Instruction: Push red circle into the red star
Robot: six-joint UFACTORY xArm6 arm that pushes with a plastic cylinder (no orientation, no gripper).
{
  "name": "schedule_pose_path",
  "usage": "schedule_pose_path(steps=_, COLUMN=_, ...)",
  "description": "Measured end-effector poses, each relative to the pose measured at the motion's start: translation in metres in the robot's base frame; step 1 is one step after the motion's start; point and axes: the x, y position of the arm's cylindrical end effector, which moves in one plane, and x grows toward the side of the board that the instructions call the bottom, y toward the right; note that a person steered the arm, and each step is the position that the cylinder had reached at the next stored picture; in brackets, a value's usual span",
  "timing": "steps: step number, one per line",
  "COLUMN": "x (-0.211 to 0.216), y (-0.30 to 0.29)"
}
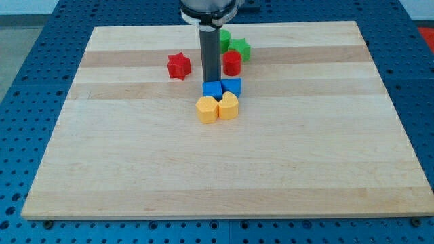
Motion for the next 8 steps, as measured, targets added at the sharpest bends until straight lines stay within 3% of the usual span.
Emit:
schedule_pose_path(steps=4, x=-0.021, y=0.006)
schedule_pose_path(steps=6, x=-0.027, y=0.114)
schedule_pose_path(steps=8, x=-0.078, y=0.134)
